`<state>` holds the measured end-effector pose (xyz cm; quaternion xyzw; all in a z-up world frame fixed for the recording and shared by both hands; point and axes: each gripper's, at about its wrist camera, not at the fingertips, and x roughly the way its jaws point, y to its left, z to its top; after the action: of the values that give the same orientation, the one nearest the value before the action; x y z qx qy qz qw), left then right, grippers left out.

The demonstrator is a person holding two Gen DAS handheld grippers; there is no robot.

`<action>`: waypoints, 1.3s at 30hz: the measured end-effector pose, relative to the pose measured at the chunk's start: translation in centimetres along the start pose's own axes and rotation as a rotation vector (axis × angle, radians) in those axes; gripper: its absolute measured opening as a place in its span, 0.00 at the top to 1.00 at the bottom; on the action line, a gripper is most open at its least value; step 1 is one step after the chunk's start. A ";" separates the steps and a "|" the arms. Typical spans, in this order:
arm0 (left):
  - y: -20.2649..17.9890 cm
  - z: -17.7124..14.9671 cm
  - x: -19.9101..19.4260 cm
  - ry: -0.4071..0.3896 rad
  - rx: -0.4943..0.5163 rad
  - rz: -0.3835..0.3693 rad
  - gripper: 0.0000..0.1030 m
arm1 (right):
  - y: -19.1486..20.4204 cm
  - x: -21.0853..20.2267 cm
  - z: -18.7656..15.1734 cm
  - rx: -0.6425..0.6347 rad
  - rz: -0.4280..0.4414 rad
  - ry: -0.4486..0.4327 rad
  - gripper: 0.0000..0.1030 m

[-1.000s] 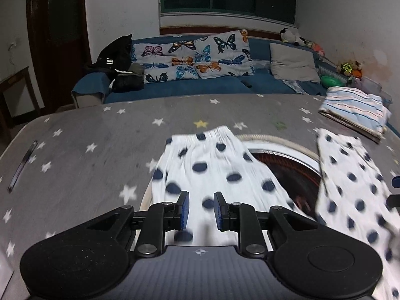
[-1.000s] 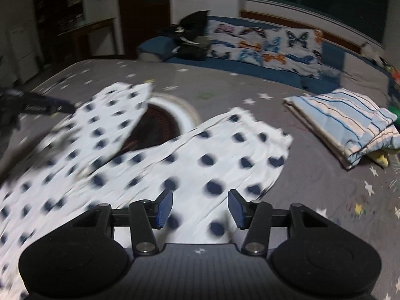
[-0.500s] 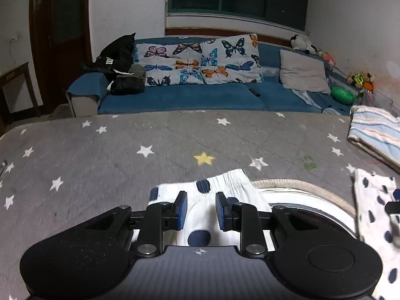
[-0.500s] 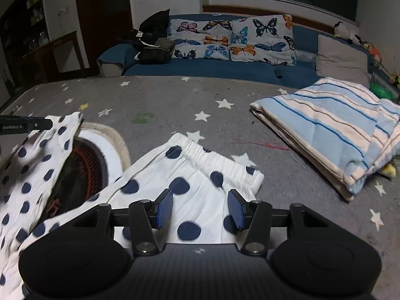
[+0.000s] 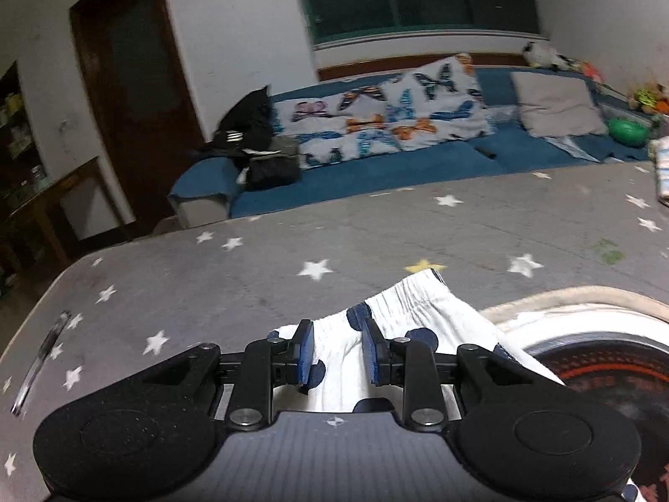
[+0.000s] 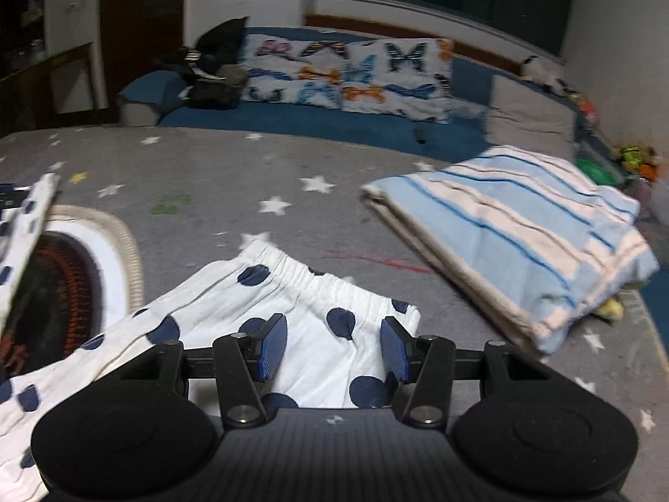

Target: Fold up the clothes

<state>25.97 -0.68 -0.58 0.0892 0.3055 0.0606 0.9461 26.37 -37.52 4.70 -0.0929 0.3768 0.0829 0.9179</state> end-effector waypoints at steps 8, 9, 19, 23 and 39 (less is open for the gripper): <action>1.3 0.5 -2.6 -0.004 -0.053 -0.077 0.62 | -0.5 -2.2 0.1 -0.020 0.036 -0.019 0.51; 1.3 0.5 -3.3 -0.005 -0.055 -0.097 0.62 | -0.2 -2.7 0.0 -0.027 0.055 -0.016 0.51; -1.5 -4.4 -12.4 0.027 0.071 -0.334 0.62 | 3.1 -7.3 -3.5 -0.148 0.193 0.034 0.51; -2.8 -6.5 -14.8 0.032 0.114 -0.382 0.62 | 4.0 -8.2 -5.3 -0.184 0.201 0.053 0.51; -8.3 -9.6 -23.0 -0.006 0.237 -0.589 0.61 | 4.2 -12.1 -9.3 -0.229 0.168 0.051 0.51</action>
<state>2.29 -11.41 3.05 0.1069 0.3206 -0.2522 0.9068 10.68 -36.57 6.30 -0.1671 0.3945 0.1996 0.8813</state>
